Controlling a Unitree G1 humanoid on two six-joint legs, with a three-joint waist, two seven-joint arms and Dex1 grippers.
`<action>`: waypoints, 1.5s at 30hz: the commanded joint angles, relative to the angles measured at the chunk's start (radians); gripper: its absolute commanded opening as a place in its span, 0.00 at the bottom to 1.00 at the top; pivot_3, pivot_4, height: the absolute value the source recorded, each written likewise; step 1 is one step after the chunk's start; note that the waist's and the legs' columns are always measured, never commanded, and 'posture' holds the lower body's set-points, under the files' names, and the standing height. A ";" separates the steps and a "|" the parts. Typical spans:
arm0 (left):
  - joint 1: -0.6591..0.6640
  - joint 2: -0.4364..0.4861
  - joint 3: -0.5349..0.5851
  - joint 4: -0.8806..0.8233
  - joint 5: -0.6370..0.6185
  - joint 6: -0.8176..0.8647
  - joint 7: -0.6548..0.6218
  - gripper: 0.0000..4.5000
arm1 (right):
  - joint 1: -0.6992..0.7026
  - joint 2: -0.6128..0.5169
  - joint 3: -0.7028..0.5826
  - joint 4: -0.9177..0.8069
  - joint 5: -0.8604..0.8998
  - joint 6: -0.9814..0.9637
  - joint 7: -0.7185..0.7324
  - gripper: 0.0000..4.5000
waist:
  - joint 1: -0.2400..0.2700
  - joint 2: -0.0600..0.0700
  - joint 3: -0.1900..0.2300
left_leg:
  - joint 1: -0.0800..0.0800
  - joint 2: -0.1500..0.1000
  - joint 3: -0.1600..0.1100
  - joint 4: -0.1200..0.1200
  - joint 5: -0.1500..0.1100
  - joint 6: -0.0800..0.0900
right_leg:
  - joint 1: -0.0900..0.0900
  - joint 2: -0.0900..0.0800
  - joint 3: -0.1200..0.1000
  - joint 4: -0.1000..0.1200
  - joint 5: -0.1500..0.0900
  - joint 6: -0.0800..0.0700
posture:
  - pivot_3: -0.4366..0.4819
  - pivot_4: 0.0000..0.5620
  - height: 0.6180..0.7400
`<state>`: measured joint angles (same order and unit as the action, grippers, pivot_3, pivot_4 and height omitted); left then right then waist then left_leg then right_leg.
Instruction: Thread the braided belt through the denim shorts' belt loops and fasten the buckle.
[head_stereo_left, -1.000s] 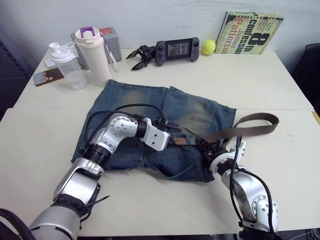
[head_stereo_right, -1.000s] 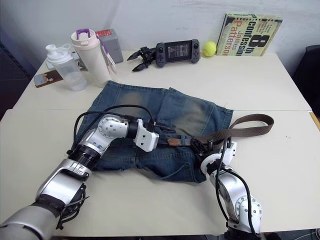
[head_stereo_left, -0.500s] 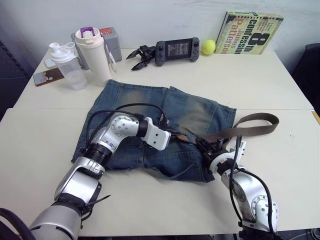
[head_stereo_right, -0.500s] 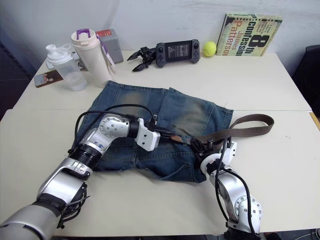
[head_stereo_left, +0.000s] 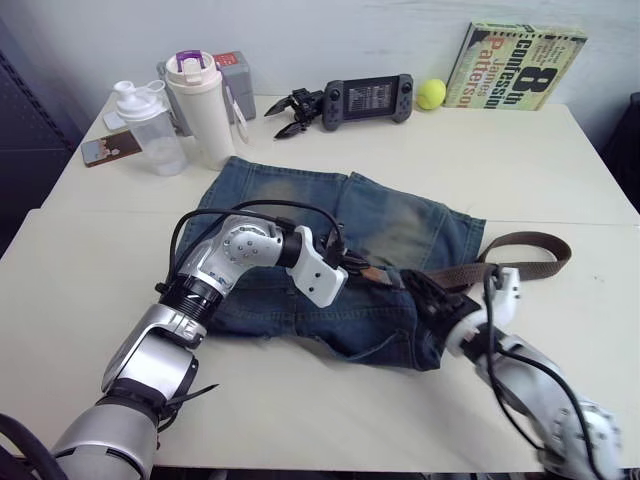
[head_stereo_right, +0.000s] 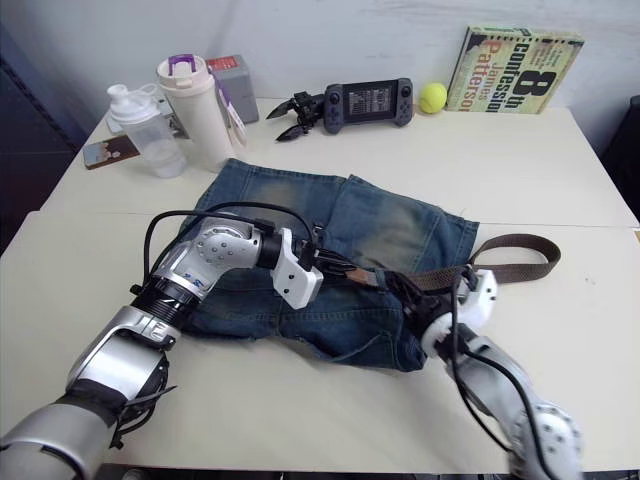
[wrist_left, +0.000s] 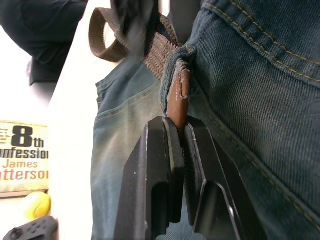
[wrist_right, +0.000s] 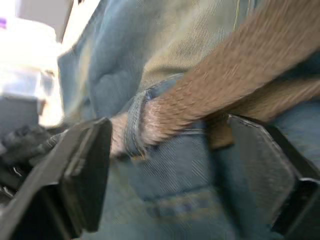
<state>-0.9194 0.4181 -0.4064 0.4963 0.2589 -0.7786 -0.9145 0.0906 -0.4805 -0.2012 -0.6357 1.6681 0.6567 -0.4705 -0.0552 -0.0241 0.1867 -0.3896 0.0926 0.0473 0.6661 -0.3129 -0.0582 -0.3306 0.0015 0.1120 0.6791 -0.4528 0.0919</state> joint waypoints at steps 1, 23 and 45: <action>0.020 0.009 0.016 -0.066 -0.043 0.030 0.000 0.00 | 0.059 -0.165 0.006 -0.159 -0.149 0.083 0.181 0.89 | 0.002 0.000 0.000 | 0.000 0.000 0.000 0.000 0.000 0.000 | 0.000 0.000 0.000 0.000 0.000 0.000 | 0.48 0.27 0.99; 0.096 0.137 0.066 -0.024 -0.068 -0.206 0.112 0.00 | 0.099 -0.213 -0.028 -0.014 -0.555 0.182 0.262 0.01 | 0.021 0.000 0.000 | 0.001 -0.001 0.002 0.002 0.000 0.000 | 0.000 -0.002 0.001 0.001 0.000 0.000 | 0.48 0.27 0.99; 0.152 0.084 0.072 -0.109 -0.047 -0.212 0.223 0.00 | 0.002 -0.328 -0.393 0.033 -0.152 0.311 0.302 0.83 | 0.025 0.000 0.000 | 0.001 -0.005 0.003 0.002 -0.001 0.002 | 0.000 -0.006 0.000 0.001 0.000 0.000 | 0.48 0.27 0.99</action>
<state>-0.7716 0.5019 -0.3591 0.4231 0.2068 -0.9732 -0.7191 0.0889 -0.7715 -0.5170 -0.5508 1.3950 0.9705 -0.1820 -0.0305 -0.0239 0.1866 -0.3890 0.0875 0.0502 0.6677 -0.3137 -0.0559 -0.3308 -0.0046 0.1116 0.6802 -0.4527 0.0921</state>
